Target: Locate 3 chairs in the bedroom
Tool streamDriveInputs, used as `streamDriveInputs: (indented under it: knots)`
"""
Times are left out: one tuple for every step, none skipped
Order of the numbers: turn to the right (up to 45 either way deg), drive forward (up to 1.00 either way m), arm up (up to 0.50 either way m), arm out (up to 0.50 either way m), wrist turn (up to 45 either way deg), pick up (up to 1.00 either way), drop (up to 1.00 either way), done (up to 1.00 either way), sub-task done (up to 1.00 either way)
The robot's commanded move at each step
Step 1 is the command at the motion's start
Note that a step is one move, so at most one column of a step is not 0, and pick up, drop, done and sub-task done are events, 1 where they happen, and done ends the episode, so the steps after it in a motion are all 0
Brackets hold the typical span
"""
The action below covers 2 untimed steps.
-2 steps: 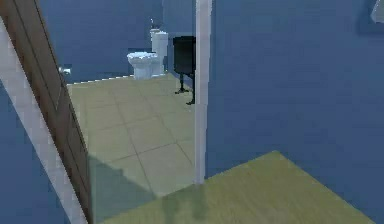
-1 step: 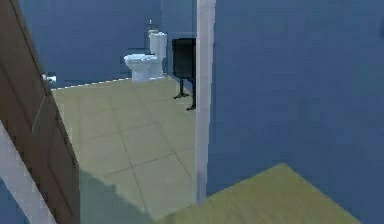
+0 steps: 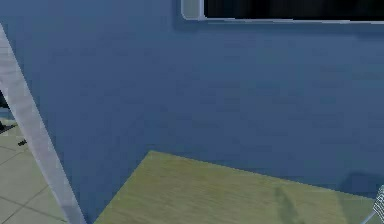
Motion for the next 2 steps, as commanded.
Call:
streamDriveInputs:
  knots:
    - [15.0,0.00,0.00,0.00,0.0,0.00,0.00,0.00,0.00]
    - [0.0,0.20,0.00,0.00,0.0,0.00,0.00,0.00,0.00]
